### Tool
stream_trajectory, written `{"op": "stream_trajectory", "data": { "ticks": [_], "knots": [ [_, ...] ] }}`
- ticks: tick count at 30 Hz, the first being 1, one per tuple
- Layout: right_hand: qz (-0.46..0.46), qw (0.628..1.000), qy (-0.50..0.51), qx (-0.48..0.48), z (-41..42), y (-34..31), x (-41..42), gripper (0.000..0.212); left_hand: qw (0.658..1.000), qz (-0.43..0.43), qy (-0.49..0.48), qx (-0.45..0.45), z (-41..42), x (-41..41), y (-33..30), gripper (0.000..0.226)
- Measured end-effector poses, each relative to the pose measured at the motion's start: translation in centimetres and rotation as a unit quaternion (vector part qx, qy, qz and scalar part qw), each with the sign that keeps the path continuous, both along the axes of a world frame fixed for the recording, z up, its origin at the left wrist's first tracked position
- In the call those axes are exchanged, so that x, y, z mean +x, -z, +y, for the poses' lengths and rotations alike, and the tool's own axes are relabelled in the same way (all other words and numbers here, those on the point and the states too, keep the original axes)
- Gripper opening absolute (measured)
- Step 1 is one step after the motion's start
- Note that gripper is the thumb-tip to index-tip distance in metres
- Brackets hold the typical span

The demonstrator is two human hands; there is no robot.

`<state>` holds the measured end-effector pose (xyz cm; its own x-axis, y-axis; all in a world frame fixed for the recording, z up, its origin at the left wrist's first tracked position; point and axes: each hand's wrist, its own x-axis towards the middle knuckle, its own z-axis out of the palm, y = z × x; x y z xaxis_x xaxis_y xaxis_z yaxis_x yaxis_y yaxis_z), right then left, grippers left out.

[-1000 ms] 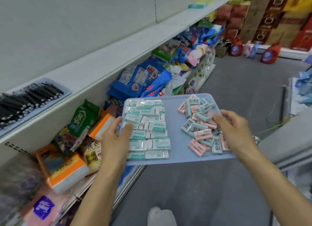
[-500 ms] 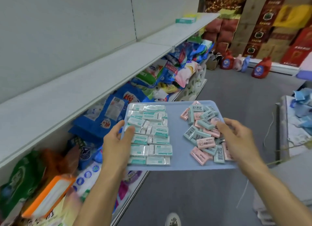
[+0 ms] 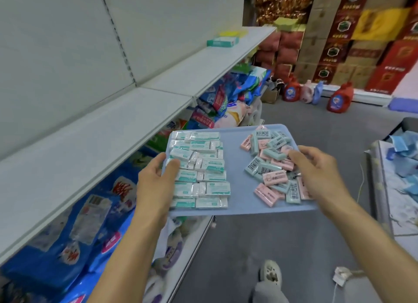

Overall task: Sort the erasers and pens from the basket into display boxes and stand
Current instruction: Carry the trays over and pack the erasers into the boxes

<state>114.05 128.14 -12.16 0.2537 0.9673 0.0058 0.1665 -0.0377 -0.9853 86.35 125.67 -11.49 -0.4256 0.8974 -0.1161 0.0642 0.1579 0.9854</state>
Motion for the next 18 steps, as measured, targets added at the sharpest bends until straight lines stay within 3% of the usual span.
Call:
{"op": "stream_trajectory", "data": {
  "ticks": [5, 9, 11, 15, 18],
  "knots": [
    [-0.013, 1.0, -0.015, 0.01, 10.8, -1.0, 5.7, 0.012, 1.0, -0.019, -0.022, -0.001, 10.2, 5.7, 0.1, 0.017],
    [-0.033, 0.999, -0.031, 0.014, 19.8, -2.8, 9.9, 0.014, 0.999, -0.04, -0.037, 0.001, 18.6, 10.0, -1.1, 0.041],
    [-0.044, 0.998, -0.041, 0.018, 24.2, -3.6, 11.3, 0.015, 0.998, -0.044, -0.043, 0.005, 22.4, 11.6, -1.7, 0.042],
    [-0.051, 0.997, -0.052, 0.018, 32.4, -4.1, 12.8, 0.013, 0.998, -0.041, -0.053, 0.014, 29.3, 13.4, -3.2, 0.018],
    [-0.035, 0.997, -0.072, 0.016, 38.5, -3.9, 12.8, 0.018, 0.996, -0.022, -0.082, 0.015, 34.6, 13.6, -3.5, 0.036]
  ]
}}
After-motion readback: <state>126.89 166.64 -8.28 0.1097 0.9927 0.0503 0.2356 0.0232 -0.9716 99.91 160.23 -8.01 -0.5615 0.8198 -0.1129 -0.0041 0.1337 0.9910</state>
